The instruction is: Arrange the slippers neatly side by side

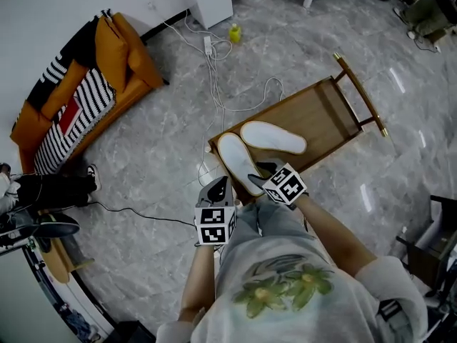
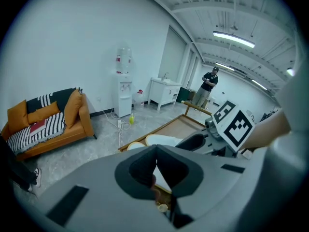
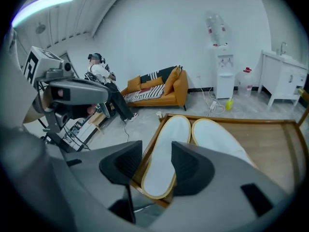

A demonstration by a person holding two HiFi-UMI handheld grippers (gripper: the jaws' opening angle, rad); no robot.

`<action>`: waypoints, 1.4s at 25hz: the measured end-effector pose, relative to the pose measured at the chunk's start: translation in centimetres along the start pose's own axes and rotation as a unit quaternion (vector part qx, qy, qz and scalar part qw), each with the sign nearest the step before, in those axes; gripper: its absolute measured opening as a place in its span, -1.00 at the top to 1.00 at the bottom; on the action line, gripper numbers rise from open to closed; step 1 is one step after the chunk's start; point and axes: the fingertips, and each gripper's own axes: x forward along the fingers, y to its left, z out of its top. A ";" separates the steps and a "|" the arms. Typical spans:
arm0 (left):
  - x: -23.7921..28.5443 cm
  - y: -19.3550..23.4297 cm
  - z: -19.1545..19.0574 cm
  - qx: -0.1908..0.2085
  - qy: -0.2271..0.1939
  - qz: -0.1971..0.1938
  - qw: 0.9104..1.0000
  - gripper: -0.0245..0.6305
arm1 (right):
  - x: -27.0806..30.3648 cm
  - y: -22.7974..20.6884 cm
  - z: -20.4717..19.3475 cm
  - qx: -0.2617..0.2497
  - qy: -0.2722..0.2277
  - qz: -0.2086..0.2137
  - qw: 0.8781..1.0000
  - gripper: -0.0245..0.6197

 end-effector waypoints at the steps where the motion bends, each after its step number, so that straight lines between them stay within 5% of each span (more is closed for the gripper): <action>1: 0.0 -0.1 0.1 0.002 -0.001 -0.001 1.000 0.88 | -0.4 0.1 -0.1 0.000 -0.003 0.001 1.000 0.32; 15: 0.2 -1.3 0.1 0.012 -0.010 -0.009 1.000 0.88 | -3.0 -3.3 0.5 -0.040 -0.018 -0.048 0.998 0.32; 25: 1.4 -0.8 1.2 0.006 -0.002 -0.007 1.000 0.88 | -3.0 -8.4 1.6 -0.091 0.013 -0.086 0.992 0.38; 35: 2.3 0.4 0.6 -0.017 0.011 0.000 1.000 0.88 | -0.3 -11.5 1.7 -0.129 0.057 -0.078 0.987 0.37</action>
